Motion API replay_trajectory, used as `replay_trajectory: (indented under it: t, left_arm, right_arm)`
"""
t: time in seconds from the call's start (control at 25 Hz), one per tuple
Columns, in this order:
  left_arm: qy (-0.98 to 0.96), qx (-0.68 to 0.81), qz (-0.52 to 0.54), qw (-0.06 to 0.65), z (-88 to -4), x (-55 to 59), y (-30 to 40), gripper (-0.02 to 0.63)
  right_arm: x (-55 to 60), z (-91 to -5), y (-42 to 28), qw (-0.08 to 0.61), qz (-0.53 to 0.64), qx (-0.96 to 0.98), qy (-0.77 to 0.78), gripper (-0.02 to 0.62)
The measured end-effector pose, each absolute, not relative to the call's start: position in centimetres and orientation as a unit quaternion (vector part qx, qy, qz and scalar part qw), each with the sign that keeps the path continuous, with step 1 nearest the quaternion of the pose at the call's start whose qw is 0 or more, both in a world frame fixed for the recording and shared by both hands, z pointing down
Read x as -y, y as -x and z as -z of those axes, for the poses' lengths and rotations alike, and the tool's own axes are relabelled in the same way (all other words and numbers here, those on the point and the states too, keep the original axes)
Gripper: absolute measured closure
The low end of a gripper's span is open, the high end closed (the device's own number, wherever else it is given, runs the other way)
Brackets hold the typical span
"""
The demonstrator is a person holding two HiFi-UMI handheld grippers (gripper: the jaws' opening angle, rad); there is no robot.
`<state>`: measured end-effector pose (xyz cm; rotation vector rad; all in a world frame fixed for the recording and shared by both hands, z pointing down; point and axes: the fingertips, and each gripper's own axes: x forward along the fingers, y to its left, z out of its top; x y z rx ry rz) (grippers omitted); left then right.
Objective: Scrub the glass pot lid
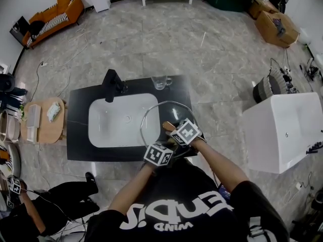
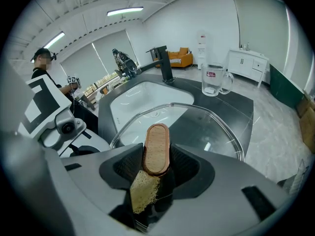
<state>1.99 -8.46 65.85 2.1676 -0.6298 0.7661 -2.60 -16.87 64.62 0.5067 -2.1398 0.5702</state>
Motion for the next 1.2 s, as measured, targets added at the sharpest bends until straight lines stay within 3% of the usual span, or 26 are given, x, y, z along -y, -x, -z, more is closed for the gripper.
replay_trajectory:
  t: [1.2]
  left_arm:
    - [-0.811, 0.327, -0.300, 0.382, -66.1, 11.7, 6.2, 0.561]
  right_arm:
    - [16.8, -64.6, 2.8, 0.387, -0.247, 0.863, -0.212, 0.419]
